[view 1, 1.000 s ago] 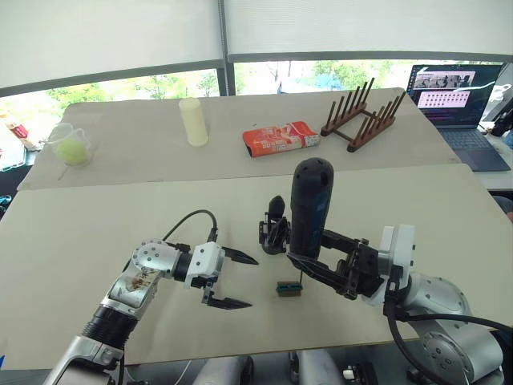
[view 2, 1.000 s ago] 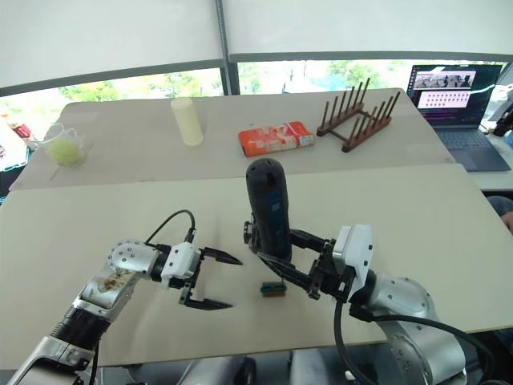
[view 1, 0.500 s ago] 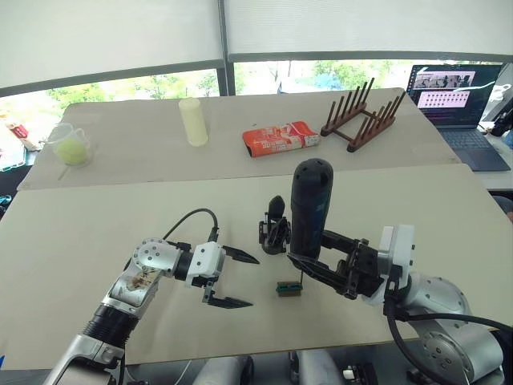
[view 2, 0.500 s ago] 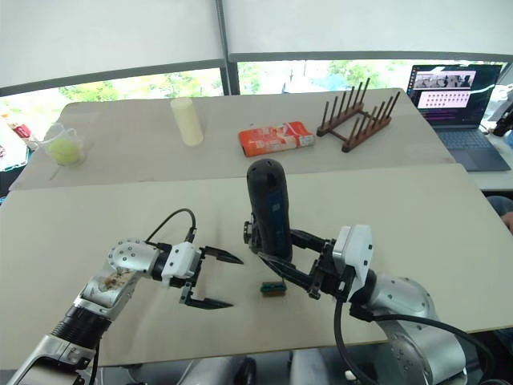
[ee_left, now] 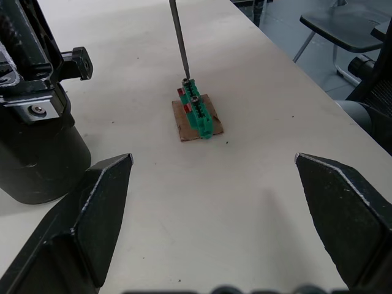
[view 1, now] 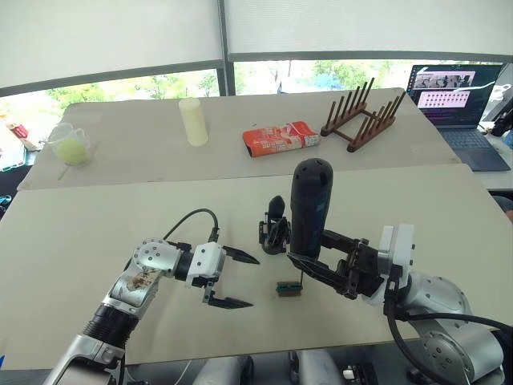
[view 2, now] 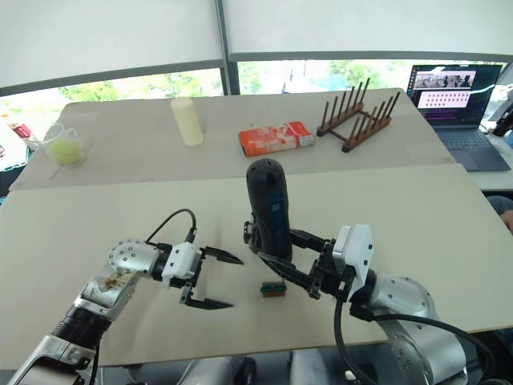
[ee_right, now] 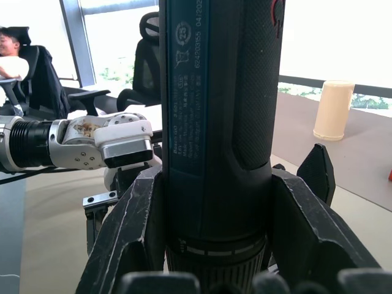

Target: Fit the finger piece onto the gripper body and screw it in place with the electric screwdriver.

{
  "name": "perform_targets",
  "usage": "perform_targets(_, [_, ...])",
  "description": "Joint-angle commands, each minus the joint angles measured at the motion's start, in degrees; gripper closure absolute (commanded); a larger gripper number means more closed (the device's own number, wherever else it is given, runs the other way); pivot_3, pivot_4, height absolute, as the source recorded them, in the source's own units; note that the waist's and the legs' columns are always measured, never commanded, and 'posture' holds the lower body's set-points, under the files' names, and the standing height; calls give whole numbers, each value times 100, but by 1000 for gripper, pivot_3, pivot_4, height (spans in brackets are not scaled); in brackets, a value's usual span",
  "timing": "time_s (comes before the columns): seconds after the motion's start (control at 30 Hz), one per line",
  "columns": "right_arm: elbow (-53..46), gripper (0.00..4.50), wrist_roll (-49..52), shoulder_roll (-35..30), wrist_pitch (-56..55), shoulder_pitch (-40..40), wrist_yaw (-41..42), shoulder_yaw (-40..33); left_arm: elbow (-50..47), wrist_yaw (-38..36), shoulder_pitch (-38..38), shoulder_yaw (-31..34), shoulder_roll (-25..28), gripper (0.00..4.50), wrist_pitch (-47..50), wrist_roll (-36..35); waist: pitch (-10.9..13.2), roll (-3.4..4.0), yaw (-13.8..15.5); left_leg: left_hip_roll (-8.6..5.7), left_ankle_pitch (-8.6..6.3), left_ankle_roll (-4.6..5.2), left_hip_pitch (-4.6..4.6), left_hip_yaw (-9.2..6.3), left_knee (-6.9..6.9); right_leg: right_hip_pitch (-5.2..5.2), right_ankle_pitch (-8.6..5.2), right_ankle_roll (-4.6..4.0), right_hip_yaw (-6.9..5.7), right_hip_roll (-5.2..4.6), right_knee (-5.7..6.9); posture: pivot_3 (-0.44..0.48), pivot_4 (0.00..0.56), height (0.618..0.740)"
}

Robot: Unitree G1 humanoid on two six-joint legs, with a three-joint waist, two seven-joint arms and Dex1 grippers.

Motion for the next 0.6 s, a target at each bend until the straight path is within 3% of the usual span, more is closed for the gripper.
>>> perform_targets(0.03, [-186,2605,154,-16,-178,-157,-21,-89,-78,-7,-65,-11,-16,0,-92,2,0,0,-1,0,0,0,0,0,0,0,0,0,0,0,0,0,150,740])
perform_targets(0.6, [-146,2605,159,-35,-123,-265,-30,-28,-58,-2,-114,-13,-3,0,-93,12,0,0,0,0,0,0,0,0,0,0,0,0,0,0,0,0,150,740])
